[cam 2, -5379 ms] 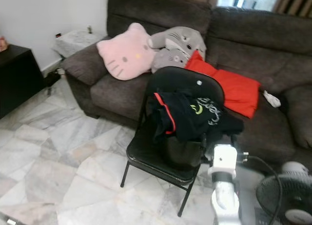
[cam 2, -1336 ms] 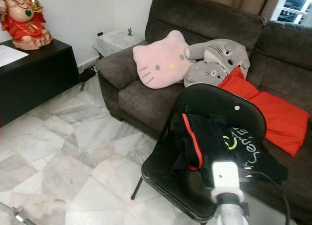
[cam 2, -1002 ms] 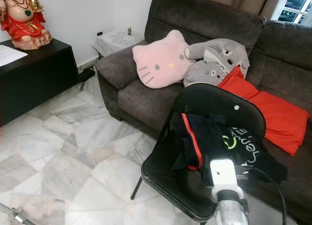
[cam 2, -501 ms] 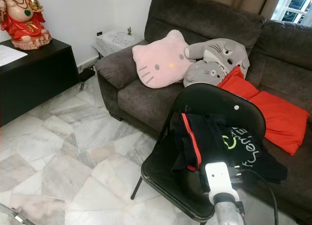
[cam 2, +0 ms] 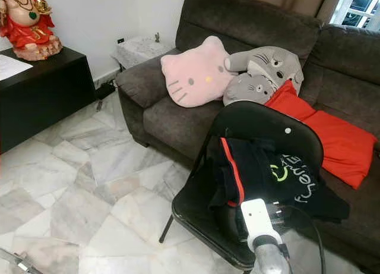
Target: Hang hanger
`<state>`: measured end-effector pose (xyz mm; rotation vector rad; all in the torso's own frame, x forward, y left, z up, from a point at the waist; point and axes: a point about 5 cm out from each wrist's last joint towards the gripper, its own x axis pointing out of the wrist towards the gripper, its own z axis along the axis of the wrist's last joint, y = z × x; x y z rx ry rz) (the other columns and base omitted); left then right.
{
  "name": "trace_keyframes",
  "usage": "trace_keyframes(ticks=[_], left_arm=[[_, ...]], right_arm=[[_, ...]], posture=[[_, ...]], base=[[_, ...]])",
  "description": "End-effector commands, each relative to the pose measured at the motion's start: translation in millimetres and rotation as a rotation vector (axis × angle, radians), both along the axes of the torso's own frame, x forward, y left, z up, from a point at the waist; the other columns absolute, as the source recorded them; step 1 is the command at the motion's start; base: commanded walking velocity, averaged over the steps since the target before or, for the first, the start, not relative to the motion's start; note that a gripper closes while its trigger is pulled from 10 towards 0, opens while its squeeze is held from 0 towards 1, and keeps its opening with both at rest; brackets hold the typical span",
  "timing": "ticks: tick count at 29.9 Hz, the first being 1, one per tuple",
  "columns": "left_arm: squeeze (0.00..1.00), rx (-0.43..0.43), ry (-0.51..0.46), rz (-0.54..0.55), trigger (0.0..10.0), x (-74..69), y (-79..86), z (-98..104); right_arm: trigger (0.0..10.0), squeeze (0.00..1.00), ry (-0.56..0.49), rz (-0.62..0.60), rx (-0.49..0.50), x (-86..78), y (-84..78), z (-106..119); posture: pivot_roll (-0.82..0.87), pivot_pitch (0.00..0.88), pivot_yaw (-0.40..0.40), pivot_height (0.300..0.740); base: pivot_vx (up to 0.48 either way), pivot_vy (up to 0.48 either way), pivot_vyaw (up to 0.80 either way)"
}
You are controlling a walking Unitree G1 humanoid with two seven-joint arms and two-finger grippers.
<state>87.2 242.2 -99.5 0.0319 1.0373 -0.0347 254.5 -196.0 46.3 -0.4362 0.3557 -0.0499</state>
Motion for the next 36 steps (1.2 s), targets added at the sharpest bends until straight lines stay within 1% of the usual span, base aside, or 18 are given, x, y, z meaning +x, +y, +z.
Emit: trace_keyframes(ticks=[1, 7, 9, 18, 20, 21, 22, 23, 26, 28, 32, 33, 34, 36], left_arm=[[0.00, -0.010, 0.038, -0.004, 10.0, -8.5, -2.5, -3], [0.00, -0.012, 0.039, -0.003, 10.0, -8.6, -2.7, -3], [0.00, -0.013, 0.039, -0.004, 10.0, -8.4, -2.9, -3], [0.00, -0.013, 0.037, -0.007, 10.0, -8.2, -3.2, -3], [0.00, -0.013, 0.037, -0.006, 10.0, -8.2, -3.1, -3], [0.00, -0.013, 0.038, -0.007, 10.0, -8.2, -3.1, -3], [0.00, -0.013, 0.038, -0.007, 10.0, -8.2, -3.1, -3], [0.00, -0.013, 0.038, -0.008, 10.0, -8.2, -3.1, -3], [0.00, -0.013, 0.038, -0.010, 10.0, -8.1, -3.0, -3], [0.00, -0.013, 0.038, -0.011, 10.0, -8.1, -2.9, -3], [0.00, -0.014, 0.038, -0.011, 10.0, -7.9, -3.1, -3], [0.00, -0.014, 0.038, -0.010, 10.0, -7.9, -3.1, -3], [0.00, -0.014, 0.038, -0.010, 10.0, -7.9, -3.1, -3], [0.00, -0.014, 0.038, -0.010, 10.0, -7.8, -3.0, -3]], right_arm=[[10.0, 0.00, 0.012, -0.005, -0.016, 0.9, -3.3, -1], [10.0, 0.00, -0.011, -0.061, -0.054, 0.8, -10.8, 2], [10.0, 0.00, -0.016, -0.110, -0.078, -2.5, -18.1, 1], [10.0, 0.00, -0.033, -0.152, -0.096, -5.5, -24.5, 2], [10.0, 0.00, -0.062, -0.165, -0.092, -4.1, -25.8, 6], [10.0, 0.00, -0.096, -0.174, -0.086, -2.3, -26.4, 10], [10.0, 0.00, -0.096, -0.174, -0.086, -2.3, -26.4, 10], [10.0, 0.00, -0.129, -0.174, -0.073, -0.8, -26.1, 14], [10.0, 0.00, -0.221, -0.138, -0.026, 3.8, -20.4, 27], [10.0, 0.00, -0.242, -0.123, -0.020, 4.8, -18.2, 29], [10.0, 0.00, -0.234, -0.108, -0.023, 6.5, -15.7, 28], [10.0, 0.00, -0.180, -0.093, -0.018, 6.8, -14.2, 19], [10.0, 0.00, -0.180, -0.093, -0.018, 6.8, -14.2, 19], [10.0, 0.00, -0.142, -0.076, -0.014, 6.7, -12.8, 12]], posture=[[0.01, 0.090, -0.077, 0.740], [0.01, 0.090, -0.078, 0.740], [0.01, 0.089, -0.077, 0.740], [0.01, 0.087, -0.077, 0.740], [0.01, 0.088, -0.077, 0.740], [0.01, 0.088, -0.076, 0.740], [0.01, 0.088, -0.076, 0.740], [0.01, 0.088, -0.076, 0.740], [0.00, 0.089, -0.075, 0.740], [0.00, 0.089, -0.075, 0.740], [0.00, 0.089, -0.075, 0.740], [0.00, 0.087, -0.076, 0.740], [0.00, 0.087, -0.076, 0.740], [0.00, 0.088, -0.075, 0.740]], base=[[0.000, 0.000, 0.00], [0.000, 0.000, 0.00], [0.000, 0.000, 0.00], [0.000, 0.000, 0.00], [0.000, 0.000, 0.00], [0.000, 0.000, 0.00], [0.000, 0.000, 0.00], [0.000, 0.000, 0.00], [0.000, 0.000, 0.00], [0.000, 0.000, 0.00], [0.000, 0.000, 0.00], [0.000, 0.000, 0.00], [0.000, 0.000, 0.00], [0.000, 0.000, 0.00]])
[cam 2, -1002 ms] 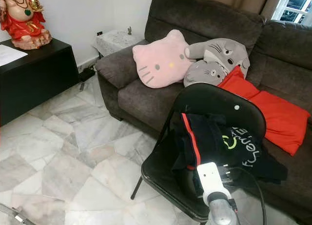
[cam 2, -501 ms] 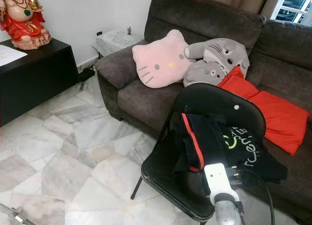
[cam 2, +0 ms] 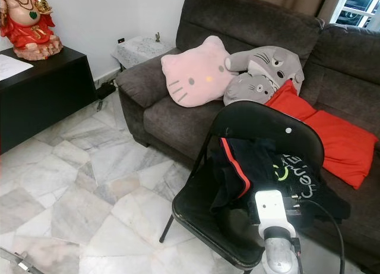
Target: Hang hanger
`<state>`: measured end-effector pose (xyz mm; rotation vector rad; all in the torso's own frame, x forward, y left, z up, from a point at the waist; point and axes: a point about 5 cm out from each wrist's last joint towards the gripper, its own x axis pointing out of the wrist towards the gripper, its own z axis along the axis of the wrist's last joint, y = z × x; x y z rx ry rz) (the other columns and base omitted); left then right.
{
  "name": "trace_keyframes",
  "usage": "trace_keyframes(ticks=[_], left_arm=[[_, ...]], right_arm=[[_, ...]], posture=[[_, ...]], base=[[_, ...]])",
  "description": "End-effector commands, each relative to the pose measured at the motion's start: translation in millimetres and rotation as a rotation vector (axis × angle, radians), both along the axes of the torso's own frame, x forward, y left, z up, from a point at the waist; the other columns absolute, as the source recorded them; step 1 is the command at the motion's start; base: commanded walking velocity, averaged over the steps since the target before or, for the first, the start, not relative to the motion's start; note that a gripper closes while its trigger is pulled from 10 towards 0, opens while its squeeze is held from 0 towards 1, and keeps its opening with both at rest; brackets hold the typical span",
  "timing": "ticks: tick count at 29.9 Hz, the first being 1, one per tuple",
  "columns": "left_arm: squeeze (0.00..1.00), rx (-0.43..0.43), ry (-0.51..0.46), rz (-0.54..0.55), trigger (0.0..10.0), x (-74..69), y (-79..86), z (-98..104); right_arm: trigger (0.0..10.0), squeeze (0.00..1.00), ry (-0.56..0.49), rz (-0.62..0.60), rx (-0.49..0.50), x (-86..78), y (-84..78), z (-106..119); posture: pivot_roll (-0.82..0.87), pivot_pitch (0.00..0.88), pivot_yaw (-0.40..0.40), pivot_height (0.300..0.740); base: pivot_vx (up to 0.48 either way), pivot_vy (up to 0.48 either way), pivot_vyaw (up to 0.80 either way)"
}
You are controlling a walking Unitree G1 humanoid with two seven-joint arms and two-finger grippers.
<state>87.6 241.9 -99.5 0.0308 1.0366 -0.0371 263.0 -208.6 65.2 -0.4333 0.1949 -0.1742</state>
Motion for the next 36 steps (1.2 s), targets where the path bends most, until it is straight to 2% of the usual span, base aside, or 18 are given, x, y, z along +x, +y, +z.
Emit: trace_keyframes(ticks=[1, 5, 12, 18, 22, 30, 36], left_arm=[[0.00, -0.012, 0.038, -0.009, 10.0, -8.2, -2.8, -3], [0.00, -0.012, 0.039, -0.008, 10.0, -8.3, -2.8, -3], [0.00, -0.012, 0.038, -0.011, 10.0, -8.3, -2.4, -3], [0.00, -0.009, 0.035, -0.008, 10.0, -8.4, -2.1, -3], [0.00, -0.007, 0.036, -0.009, 10.0, -8.5, -1.9, -3], [0.00, -0.009, 0.039, -0.014, 10.0, -8.6, -2.2, -3], [0.00, -0.010, 0.039, -0.022, 10.0, -8.4, -2.2, -3]], right_arm=[[10.0, 0.00, 0.060, 0.017, 0.002, -1.7, 0.3, -10], [10.0, 0.00, 0.082, 0.015, -0.005, -0.2, -1.0, -16], [10.0, 0.00, 0.055, 0.002, -0.034, 14.9, -1.8, -15], [10.0, 0.00, -0.104, -0.034, -0.045, 24.7, -1.5, 6], [10.0, 0.00, -0.122, -0.093, -0.057, 18.8, -9.9, 8], [10.0, 0.00, -0.039, -0.135, -0.079, -11.9, -21.5, -11], [10.0, 0.00, -0.045, -0.222, -0.077, -21.7, -29.8, -11]], posture=[[0.00, 0.088, -0.075, 0.740], [0.01, 0.088, -0.074, 0.740], [0.01, 0.089, -0.069, 0.740], [0.01, 0.090, -0.069, 0.740], [0.01, 0.091, -0.069, 0.740], [0.00, 0.090, -0.069, 0.740], [0.00, 0.088, -0.067, 0.740]], base=[[0.000, 0.000, 0.00], [0.000, 0.000, 0.00], [0.000, 0.000, 0.00], [0.000, 0.000, 0.00], [0.000, 0.000, 0.00], [0.000, 0.000, 0.00], [0.000, 0.000, 0.00]])
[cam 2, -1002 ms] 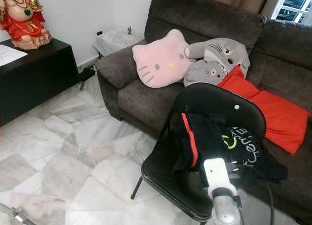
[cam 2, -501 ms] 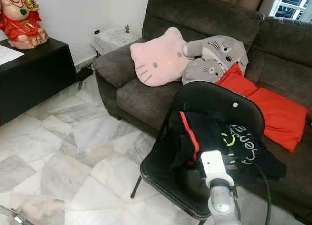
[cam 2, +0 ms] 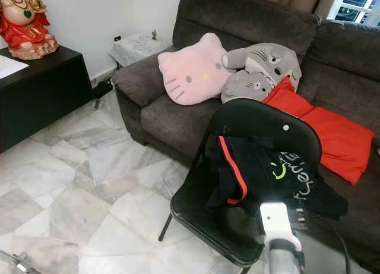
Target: Hang hanger
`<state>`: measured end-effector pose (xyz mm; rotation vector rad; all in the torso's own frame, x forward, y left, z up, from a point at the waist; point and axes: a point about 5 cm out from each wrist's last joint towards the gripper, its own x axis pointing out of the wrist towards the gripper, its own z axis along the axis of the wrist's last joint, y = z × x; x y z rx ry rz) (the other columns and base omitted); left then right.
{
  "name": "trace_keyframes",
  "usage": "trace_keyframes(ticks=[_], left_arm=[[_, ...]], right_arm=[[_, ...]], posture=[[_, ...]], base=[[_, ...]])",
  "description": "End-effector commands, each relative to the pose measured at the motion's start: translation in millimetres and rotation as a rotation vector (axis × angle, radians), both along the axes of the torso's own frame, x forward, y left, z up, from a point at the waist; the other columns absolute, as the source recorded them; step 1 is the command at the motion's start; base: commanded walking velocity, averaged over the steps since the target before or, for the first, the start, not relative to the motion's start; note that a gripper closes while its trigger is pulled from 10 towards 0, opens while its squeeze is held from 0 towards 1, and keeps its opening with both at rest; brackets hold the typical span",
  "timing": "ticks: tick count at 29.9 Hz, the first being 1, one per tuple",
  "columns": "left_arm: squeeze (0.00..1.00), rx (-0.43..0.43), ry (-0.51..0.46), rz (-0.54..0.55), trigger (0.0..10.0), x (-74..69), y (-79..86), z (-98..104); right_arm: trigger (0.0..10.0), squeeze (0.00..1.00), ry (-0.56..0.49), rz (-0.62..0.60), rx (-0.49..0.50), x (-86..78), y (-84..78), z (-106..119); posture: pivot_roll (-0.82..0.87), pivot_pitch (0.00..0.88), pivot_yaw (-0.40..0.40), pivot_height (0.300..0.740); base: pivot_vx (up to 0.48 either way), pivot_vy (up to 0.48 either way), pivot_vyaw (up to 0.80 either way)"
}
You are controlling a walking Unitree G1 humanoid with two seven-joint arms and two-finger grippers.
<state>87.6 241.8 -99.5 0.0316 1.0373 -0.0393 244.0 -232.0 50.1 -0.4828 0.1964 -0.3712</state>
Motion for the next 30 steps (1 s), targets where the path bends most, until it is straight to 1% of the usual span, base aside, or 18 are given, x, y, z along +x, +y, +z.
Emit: trace_keyframes(ticks=[1, 3, 4, 7, 8, 9, 11, 12, 13, 14, 15, 20, 24, 26, 29, 30], left_arm=[[0.00, -0.010, 0.038, -0.022, 10.0, -8.3, -2.2, -3], [0.00, -0.011, 0.038, -0.022, 10.0, -8.2, -2.3, -3], [0.00, -0.011, 0.037, -0.022, 10.0, -8.1, -2.3, -3], [0.00, -0.013, 0.038, -0.022, 10.0, -8.0, -2.4, -3], [0.00, -0.014, 0.038, -0.022, 10.0, -8.1, -2.4, -3], [0.00, -0.014, 0.039, -0.022, 10.0, -8.1, -2.4, -3], [0.00, -0.015, 0.040, -0.022, 10.0, -8.2, -2.5, -3], [0.00, -0.015, 0.041, -0.022, 10.0, -8.3, -2.6, -3], [0.00, -0.015, 0.041, -0.022, 10.0, -8.3, -2.6, -3], [0.00, -0.016, 0.041, -0.022, 10.0, -8.3, -2.6, -3], [0.00, -0.016, 0.042, -0.023, 10.0, -8.4, -2.7, -3], [0.00, -0.017, 0.042, -0.022, 10.0, -8.7, -2.8, -3], [0.00, -0.017, 0.043, -0.023, 10.0, -9.0, -2.8, -3], [0.00, -0.017, 0.044, -0.025, 10.0, -9.0, -2.9, -3], [0.00, -0.017, 0.044, -0.026, 10.0, -9.0, -3.0, -3], [0.00, -0.017, 0.044, -0.026, 10.0, -9.1, -3.1, -3]], right_arm=[[10.0, 0.00, -0.029, -0.070, 0.001, -2.4, -8.9, 6], [10.0, 0.00, -0.064, -0.089, 0.016, 0.5, -9.5, 9], [10.0, 0.00, -0.076, -0.089, 0.008, 2.3, -9.4, 11], [10.0, 0.00, -0.115, -0.075, 0.018, 8.9, -6.4, 17], [10.0, 0.00, -0.120, -0.060, 0.016, 14.3, -4.0, 19], [10.0, 0.00, -0.096, -0.054, 0.019, 18.6, -2.5, 17], [10.0, 0.00, -0.081, -0.056, 0.038, 21.1, -2.1, 15], [10.0, 0.00, -0.038, -0.030, 0.057, 23.8, 1.1, 9], [10.0, 0.00, -0.038, -0.030, 0.057, 23.8, 1.1, 9], [10.0, 0.00, -0.007, -0.010, 0.068, 25.3, 3.4, 5], [10.0, 0.00, 0.056, 0.037, 0.093, 27.4, 9.8, -4], [10.0, 0.00, 0.092, 0.110, 0.130, 33.1, 23.9, -10], [10.0, 0.00, 0.076, 0.127, 0.149, 35.3, 27.0, -8], [10.0, 0.00, 0.069, 0.124, 0.150, 33.8, 26.3, -7], [10.0, 0.00, 0.039, 0.105, 0.149, 29.4, 23.4, -4], [10.0, 0.00, 0.006, 0.078, 0.149, 24.4, 19.8, -1]], posture=[[0.00, 0.087, -0.067, 0.740], [0.00, 0.084, -0.067, 0.740], [0.00, 0.084, -0.067, 0.740], [0.00, 0.084, -0.067, 0.740], [0.01, 0.084, -0.068, 0.740], [0.01, 0.084, -0.068, 0.740], [0.01, 0.083, -0.068, 0.740], [0.01, 0.084, -0.067, 0.740], [0.01, 0.084, -0.067, 0.740], [0.01, 0.084, -0.067, 0.740], [0.01, 0.084, -0.067, 0.740], [0.01, 0.086, -0.067, 0.740], [0.01, 0.086, -0.066, 0.740], [0.01, 0.087, -0.066, 0.740], [0.01, 0.088, -0.067, 0.740], [0.01, 0.088, -0.068, 0.740]], base=[[0.000, 0.000, 0.00], [0.000, 0.000, 0.00], [0.000, 0.000, 0.00], [0.000, 0.000, 0.00], [0.000, 0.000, 0.00], [0.000, 0.000, 0.00], [0.000, 0.000, 0.00], [0.000, 0.000, 0.00], [0.000, 0.000, 0.00], [0.000, 0.000, 0.00], [0.000, 0.000, 0.00], [0.000, 0.000, 0.00], [0.000, 0.000, 0.00], [0.000, 0.000, 0.00], [0.000, 0.000, 0.00], [0.000, 0.000, 0.00]])
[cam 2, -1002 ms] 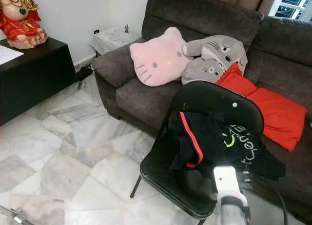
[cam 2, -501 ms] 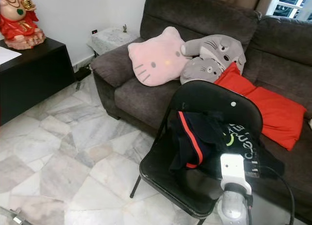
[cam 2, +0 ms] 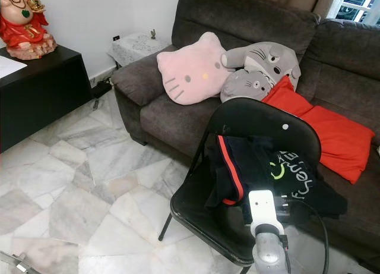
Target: Hang hanger
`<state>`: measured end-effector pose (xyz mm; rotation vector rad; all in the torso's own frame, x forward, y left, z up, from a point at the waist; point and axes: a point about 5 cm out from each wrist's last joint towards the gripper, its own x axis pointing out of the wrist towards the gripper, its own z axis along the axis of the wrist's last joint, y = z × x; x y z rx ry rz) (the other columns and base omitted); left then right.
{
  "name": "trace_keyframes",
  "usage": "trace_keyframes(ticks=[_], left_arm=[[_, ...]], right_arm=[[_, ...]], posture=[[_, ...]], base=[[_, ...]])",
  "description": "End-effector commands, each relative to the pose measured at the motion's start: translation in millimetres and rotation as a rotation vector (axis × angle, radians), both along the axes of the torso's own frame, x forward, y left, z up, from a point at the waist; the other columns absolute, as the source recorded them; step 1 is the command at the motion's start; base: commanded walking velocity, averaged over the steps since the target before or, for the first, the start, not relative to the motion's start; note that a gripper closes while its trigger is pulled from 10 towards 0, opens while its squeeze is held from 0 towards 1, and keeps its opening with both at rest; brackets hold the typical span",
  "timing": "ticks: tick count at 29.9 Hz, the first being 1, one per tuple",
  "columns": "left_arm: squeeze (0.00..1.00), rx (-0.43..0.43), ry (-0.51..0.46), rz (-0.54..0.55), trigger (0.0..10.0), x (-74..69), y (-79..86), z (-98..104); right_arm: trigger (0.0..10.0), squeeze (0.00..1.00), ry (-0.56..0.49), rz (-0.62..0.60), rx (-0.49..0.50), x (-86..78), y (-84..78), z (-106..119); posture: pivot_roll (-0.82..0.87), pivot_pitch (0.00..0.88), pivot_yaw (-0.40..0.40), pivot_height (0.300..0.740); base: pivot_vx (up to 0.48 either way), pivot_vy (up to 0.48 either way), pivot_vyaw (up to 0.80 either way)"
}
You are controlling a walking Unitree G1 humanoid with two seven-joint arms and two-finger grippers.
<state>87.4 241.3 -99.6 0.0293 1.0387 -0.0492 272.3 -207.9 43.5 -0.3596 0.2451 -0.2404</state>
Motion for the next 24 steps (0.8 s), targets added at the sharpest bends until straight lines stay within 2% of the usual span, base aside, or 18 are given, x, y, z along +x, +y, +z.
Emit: trace_keyframes(ticks=[1, 5, 7, 11, 17, 18, 22, 24], left_arm=[[0.00, -0.011, 0.042, -0.019, 10.0, -8.9, -2.7, -3], [0.00, -0.011, 0.043, -0.021, 10.0, -8.9, -2.6, -3], [0.00, -0.013, 0.044, -0.024, 10.0, -8.9, -2.7, -3], [0.00, -0.017, 0.045, -0.028, 10.0, -8.7, -3.0, -3], [0.00, -0.022, 0.043, -0.028, 10.0, -8.3, -3.3, -3], [0.00, -0.023, 0.042, -0.026, 10.0, -8.3, -3.1, -3], [0.00, -0.023, 0.044, -0.026, 10.0, -8.5, -3.0, -3], [0.00, -0.024, 0.046, -0.028, 10.0, -8.8, -2.9, -3]], right_arm=[[10.0, 0.00, -0.043, -0.030, 0.007, -4.0, -4.4, 5], [10.0, 0.00, -0.053, -0.069, -0.002, -14.9, -9.0, 8], [10.0, 0.00, -0.015, -0.093, 0.001, -26.0, -11.6, 5], [10.0, 0.00, 0.053, -0.132, 0.042, -32.0, -14.1, -6], [10.0, 0.00, 0.068, -0.173, 0.110, -23.3, -15.5, -9], [10.0, 0.00, 0.043, -0.163, 0.101, -15.6, -14.3, -2], [10.0, 0.00, 0.001, -0.177, 0.094, -9.6, -15.7, 5], [10.0, 0.00, -0.086, -0.180, 0.113, -3.6, -15.7, 17]], posture=[[0.01, 0.088, -0.068, 0.740], [0.00, 0.087, -0.068, 0.740], [0.00, 0.087, -0.067, 0.740], [-0.01, 0.088, -0.066, 0.740], [0.00, 0.085, -0.068, 0.740], [0.00, 0.085, -0.067, 0.740], [0.00, 0.087, -0.065, 0.740], [0.01, 0.087, -0.065, 0.740]], base=[[0.000, 0.000, 0.00], [0.000, 0.000, 0.00], [0.000, 0.000, 0.00], [0.000, 0.000, 0.00], [0.000, 0.000, 0.00], [0.000, 0.000, 0.00], [0.000, 0.000, 0.00], [0.000, 0.000, 0.00]])
